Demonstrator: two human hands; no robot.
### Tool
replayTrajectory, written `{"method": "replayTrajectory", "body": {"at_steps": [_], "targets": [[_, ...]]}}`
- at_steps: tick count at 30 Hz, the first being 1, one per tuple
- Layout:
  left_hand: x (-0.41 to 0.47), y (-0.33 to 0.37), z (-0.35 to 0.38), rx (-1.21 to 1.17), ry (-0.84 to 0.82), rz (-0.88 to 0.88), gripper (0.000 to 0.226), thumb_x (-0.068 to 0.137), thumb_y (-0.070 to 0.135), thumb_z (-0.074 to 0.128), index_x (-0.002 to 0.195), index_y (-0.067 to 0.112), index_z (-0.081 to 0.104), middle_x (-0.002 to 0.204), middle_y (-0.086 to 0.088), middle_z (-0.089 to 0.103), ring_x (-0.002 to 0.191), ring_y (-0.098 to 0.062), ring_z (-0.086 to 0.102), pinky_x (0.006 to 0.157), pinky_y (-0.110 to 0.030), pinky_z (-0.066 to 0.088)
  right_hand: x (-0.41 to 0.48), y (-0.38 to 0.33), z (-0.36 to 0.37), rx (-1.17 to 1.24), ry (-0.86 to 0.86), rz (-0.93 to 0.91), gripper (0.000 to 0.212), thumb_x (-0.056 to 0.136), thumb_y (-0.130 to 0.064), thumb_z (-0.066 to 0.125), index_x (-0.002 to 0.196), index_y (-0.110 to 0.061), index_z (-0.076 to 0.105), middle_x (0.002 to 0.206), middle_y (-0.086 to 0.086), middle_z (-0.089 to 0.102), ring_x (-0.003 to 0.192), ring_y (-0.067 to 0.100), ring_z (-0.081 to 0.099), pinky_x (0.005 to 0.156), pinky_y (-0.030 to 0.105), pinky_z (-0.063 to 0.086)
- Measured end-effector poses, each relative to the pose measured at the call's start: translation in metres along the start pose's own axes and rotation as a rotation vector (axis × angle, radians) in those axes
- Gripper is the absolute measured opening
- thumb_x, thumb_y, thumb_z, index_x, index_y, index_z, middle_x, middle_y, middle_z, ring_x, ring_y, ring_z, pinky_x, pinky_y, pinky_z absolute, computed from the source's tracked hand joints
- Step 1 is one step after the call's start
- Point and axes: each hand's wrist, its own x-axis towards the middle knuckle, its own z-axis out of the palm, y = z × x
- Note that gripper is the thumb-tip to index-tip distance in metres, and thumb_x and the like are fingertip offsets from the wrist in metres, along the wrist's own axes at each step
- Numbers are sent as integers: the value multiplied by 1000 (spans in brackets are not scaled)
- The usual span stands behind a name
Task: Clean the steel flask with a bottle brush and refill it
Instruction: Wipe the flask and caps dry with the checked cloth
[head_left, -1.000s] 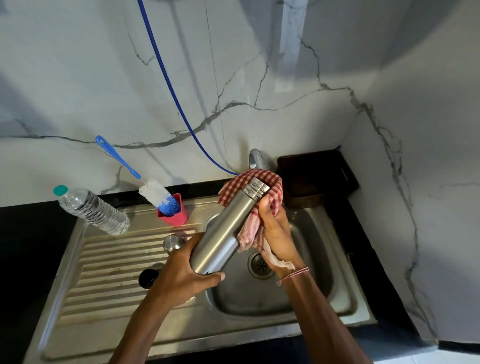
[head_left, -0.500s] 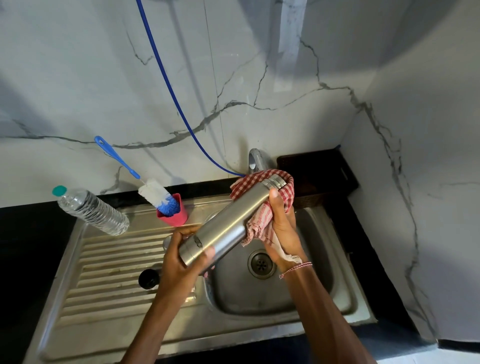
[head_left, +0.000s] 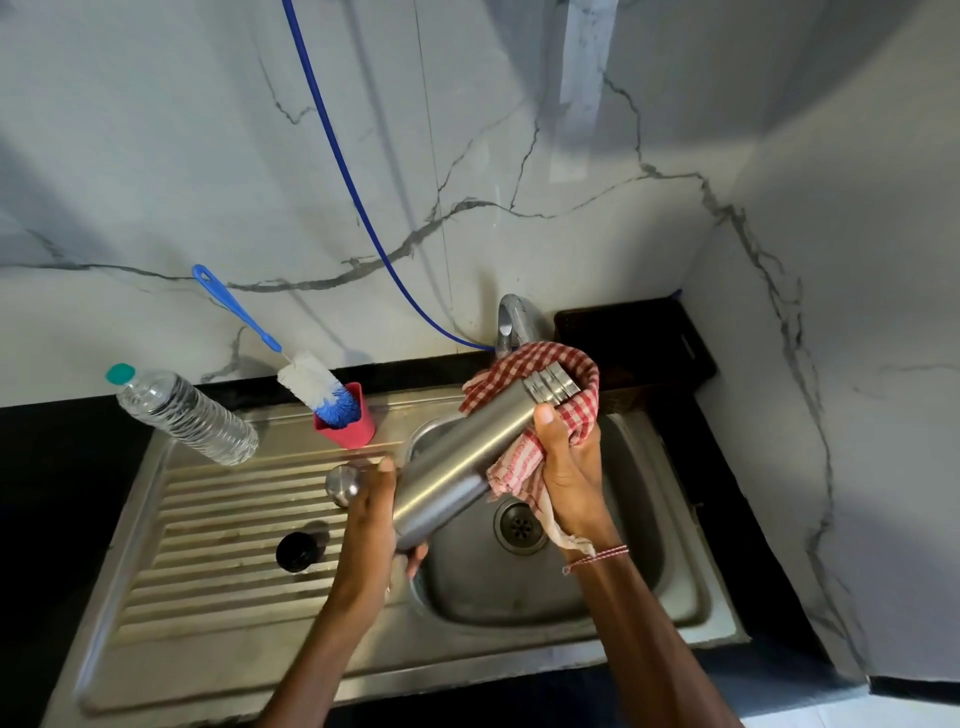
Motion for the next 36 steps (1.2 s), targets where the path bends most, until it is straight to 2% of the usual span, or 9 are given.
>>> {"method": "replayTrajectory", "body": {"at_steps": [3,7,10,15,18,24,27,32,36], "targets": [[-1,4,-15,-119,-245,-518,72,91,72,48,93,8,82,74,-24,66,46,-25,57,33,-21,41,1,-5,-8,-67,-99,17,50,68,-51,90,112,-30,75,114,11,74,108,29,71,90,39,59],[-3,-12,-6,-238,-211,-102,82,91,75,49,136,7,57,105,-24,70,77,-30,71,57,-33,60,4,-7,-5,-57,-11,12,57,69,-55,88,115,-25,73,116,16,72,110,35,69,88,45,60],[-14,-22,10,17,39,260,46,103,50,45,132,15,45,111,-7,64,86,-1,70,62,-17,55,4,-3,-3,-8,21,-3,68,74,-52,86,125,-12,64,120,21,70,113,37,68,92,46,58],[-7,-2,3,-106,-18,-212,81,91,79,43,106,3,66,64,-11,58,33,-10,42,31,-18,27,1,0,-10,37,-31,55,88,72,-48,89,139,-6,50,129,25,65,119,40,64,92,44,58],[-2,-2,-9,-182,-224,-461,94,84,85,40,110,0,71,66,-19,58,37,-19,44,35,-17,32,2,-1,-15,21,-58,65,87,72,-45,90,140,-8,48,127,23,66,117,38,66,89,44,59],[-18,-25,22,-235,68,237,72,84,76,58,134,25,50,113,-14,67,81,-21,70,57,-28,56,-2,-4,5,21,7,16,73,74,-43,88,129,-7,57,114,17,71,105,31,71,81,38,61],[-18,-13,24,-95,221,113,69,91,74,41,130,18,52,91,-8,63,55,-11,61,42,-17,46,-6,1,7,31,-20,18,60,69,-48,90,118,-20,70,112,14,73,104,29,72,81,38,61],[-12,0,1,-147,-167,-408,88,87,81,40,109,2,72,65,-18,57,35,-13,37,31,-17,29,-7,-2,-1,-5,-53,30,65,68,-50,90,122,-22,66,121,21,68,115,39,66,94,49,57],[-17,-18,18,-182,-51,114,90,80,86,53,129,11,59,106,-17,70,78,-22,68,59,-31,57,-6,-8,9,-25,7,-24,57,76,-49,85,123,-22,66,121,22,67,113,39,66,99,55,54]]}}
